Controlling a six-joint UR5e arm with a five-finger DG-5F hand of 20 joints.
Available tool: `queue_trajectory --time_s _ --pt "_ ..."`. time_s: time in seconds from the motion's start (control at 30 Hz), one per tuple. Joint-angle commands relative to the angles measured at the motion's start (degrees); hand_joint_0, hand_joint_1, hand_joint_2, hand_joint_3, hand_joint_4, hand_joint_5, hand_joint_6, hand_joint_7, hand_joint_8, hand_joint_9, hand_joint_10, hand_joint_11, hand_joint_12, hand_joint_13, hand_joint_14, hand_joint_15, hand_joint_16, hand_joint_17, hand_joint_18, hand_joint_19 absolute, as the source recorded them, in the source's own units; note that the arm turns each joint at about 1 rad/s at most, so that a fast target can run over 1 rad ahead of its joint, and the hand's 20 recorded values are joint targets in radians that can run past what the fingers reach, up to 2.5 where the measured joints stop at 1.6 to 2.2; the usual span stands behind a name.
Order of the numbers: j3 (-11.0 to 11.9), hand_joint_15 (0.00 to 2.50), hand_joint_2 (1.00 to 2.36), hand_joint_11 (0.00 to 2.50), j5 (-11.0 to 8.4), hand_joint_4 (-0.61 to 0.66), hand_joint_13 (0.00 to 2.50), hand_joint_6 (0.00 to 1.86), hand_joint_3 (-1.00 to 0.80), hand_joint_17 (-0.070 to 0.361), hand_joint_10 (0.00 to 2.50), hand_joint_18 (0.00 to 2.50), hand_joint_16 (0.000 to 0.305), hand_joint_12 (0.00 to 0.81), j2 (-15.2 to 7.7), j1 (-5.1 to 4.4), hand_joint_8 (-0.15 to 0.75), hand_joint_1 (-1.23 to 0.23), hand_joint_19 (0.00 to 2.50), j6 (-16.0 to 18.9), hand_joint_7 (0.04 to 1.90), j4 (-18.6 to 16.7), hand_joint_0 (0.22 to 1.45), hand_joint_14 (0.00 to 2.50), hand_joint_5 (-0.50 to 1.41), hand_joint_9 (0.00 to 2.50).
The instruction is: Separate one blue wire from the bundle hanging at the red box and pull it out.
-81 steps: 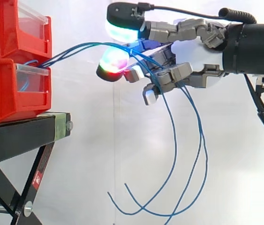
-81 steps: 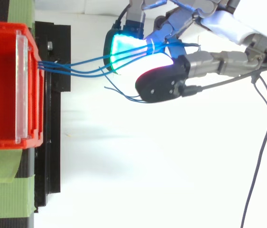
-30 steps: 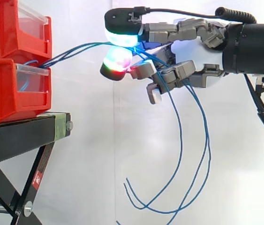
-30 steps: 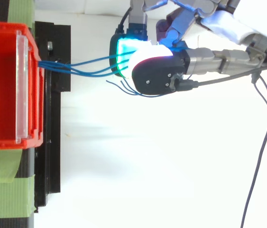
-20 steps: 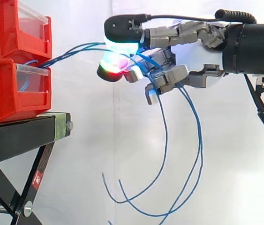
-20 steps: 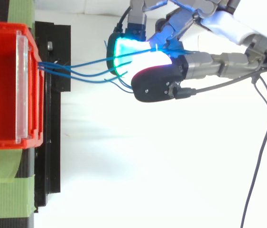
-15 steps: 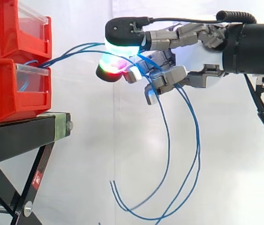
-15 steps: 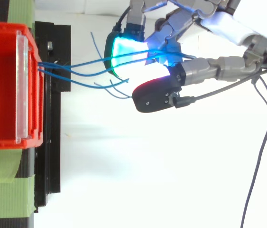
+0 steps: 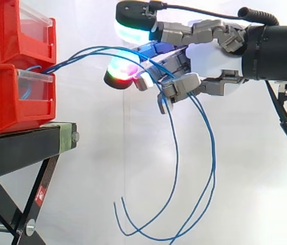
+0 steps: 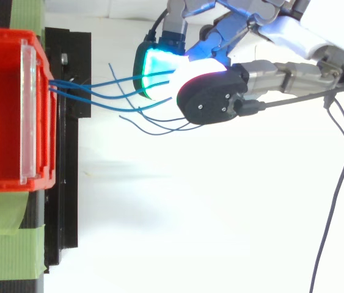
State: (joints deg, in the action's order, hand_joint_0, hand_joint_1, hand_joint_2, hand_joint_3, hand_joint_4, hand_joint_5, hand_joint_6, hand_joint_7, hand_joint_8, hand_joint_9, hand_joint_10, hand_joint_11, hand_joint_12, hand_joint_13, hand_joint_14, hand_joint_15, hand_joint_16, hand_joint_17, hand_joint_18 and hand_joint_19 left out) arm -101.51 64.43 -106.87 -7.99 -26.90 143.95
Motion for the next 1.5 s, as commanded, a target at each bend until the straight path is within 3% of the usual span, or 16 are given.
queue_trajectory --time_s 0.0,0.33,0.67,1.0,1.07,1.37,1.47 --pt "0.00 1.48 1.01 1.26 -0.18 0.21 1.36 0.84 -0.39 0.106 0.02 0.94 0.047 0.330 0.00 -0.01 0.378 -0.61 1.15 0.00 1.12 -0.07 0.63 0.70 -0.19 1.12" --pt "0.00 1.53 1.03 1.31 -0.27 0.16 1.39 0.86 -0.17 0.104 0.02 0.98 0.046 0.332 0.00 -0.19 0.381 -0.72 1.16 0.00 1.18 -0.07 0.61 0.70 -0.17 1.20" --pt "0.00 1.56 1.03 1.26 -0.35 0.19 1.27 0.85 -0.19 0.112 0.02 0.88 0.050 0.342 0.00 -0.28 0.342 -0.86 1.14 0.00 1.18 0.02 0.62 0.65 -0.21 1.00" --pt "0.00 1.55 1.01 1.23 -0.35 0.19 1.24 0.84 -0.37 0.115 0.02 0.84 0.051 0.345 0.00 -0.28 0.336 -0.90 1.13 0.00 1.14 0.02 0.61 0.63 -0.23 0.91" --pt "0.00 1.56 1.01 1.23 -0.35 0.20 1.23 0.84 -0.40 0.115 0.02 0.84 0.051 0.345 0.00 -0.28 0.338 -0.88 1.12 0.00 1.13 0.02 0.61 0.63 -0.23 0.91" --pt "0.00 1.47 1.00 1.22 -0.44 0.22 1.30 0.82 -0.50 0.115 0.02 0.89 0.051 0.345 0.00 -0.28 0.372 -0.46 1.14 0.00 1.10 0.02 0.55 0.70 -0.20 1.05" --pt "0.00 1.50 1.00 1.23 -0.44 0.22 1.33 0.80 -0.49 0.112 0.02 0.90 0.050 0.341 0.00 -0.28 0.372 -0.43 1.14 0.00 1.09 0.37 0.58 0.66 -0.19 1.09"
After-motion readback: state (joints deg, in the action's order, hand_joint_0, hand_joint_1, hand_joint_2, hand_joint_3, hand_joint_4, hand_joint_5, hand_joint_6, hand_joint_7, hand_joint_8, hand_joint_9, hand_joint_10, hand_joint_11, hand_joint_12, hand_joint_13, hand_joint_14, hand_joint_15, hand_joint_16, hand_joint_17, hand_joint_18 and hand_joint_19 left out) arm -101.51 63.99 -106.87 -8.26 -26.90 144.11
